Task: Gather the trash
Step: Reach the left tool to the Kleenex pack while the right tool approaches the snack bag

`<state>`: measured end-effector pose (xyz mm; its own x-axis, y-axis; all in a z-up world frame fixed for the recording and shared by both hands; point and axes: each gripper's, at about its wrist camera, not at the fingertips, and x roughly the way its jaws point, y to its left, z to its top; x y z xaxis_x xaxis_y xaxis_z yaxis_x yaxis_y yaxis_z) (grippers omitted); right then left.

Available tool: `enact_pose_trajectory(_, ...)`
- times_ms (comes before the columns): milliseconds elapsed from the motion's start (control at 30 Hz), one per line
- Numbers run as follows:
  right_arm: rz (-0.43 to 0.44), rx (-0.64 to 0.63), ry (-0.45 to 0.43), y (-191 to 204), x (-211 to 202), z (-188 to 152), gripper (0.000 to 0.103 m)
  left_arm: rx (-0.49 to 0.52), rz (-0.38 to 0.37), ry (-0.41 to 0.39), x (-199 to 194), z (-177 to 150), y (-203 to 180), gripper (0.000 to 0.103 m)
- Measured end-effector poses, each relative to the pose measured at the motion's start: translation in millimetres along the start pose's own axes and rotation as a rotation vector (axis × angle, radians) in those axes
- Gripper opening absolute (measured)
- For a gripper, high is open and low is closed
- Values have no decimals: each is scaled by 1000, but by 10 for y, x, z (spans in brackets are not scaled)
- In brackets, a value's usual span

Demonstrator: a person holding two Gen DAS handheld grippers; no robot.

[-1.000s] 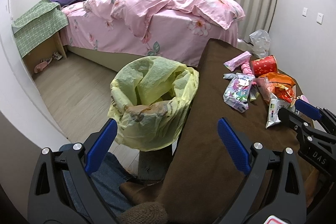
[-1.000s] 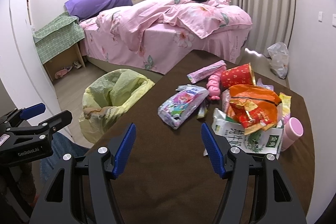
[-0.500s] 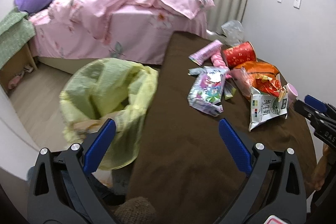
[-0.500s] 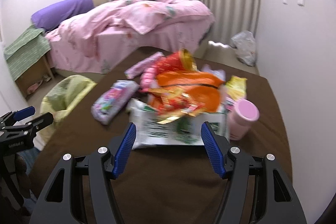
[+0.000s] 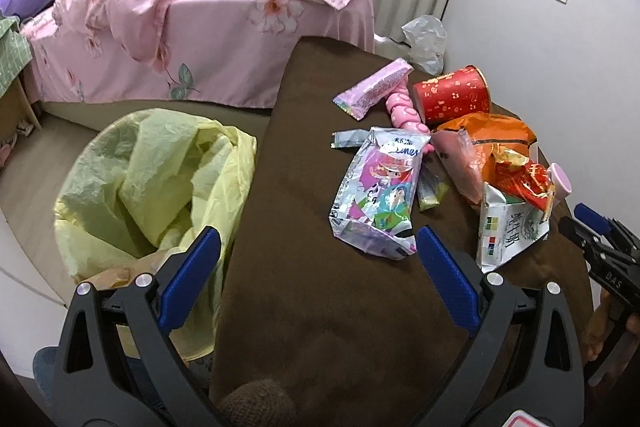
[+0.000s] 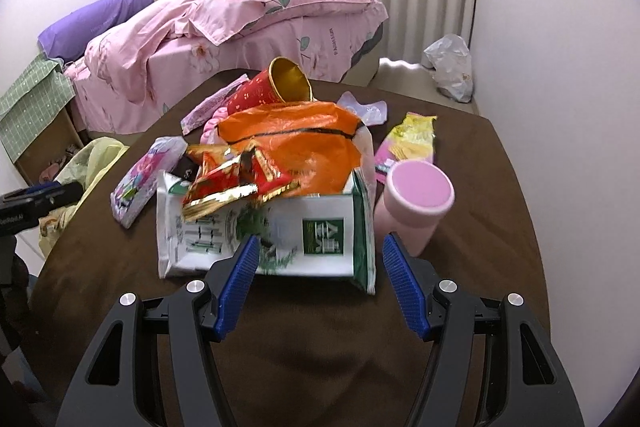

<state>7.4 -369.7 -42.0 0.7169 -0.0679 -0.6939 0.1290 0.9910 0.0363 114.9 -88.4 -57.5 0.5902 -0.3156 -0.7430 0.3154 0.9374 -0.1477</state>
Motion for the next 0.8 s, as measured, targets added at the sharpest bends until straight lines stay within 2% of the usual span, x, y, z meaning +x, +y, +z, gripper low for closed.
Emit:
enact_pose_trajectory(233, 13, -8, 5, 34, 71, 78, 61, 19, -147, 4, 306, 210, -82, 94)
enact_pose_trajectory(333, 6, 2, 20, 0, 71, 29, 61, 47, -158, 31, 443, 329, -167, 94)
enact_pose_trajectory(433, -8, 1, 27, -35, 53, -28, 61, 64, -134, 54, 527, 389, -228, 93)
enact_pose_trajectory(500, -9, 10, 31, -71, 36, -61, 61, 77, -135, 45, 548, 396, -247, 84)
enact_pose_trajectory(600, -8, 25, 29, -125, 20, -86, 61, 93, -178, 65, 641, 395, -269, 80)
enact_pose_trajectory(800, -3, 43, 12, -171, -19, -73, 61, 58, -196, 118, 749, 370, -256, 67)
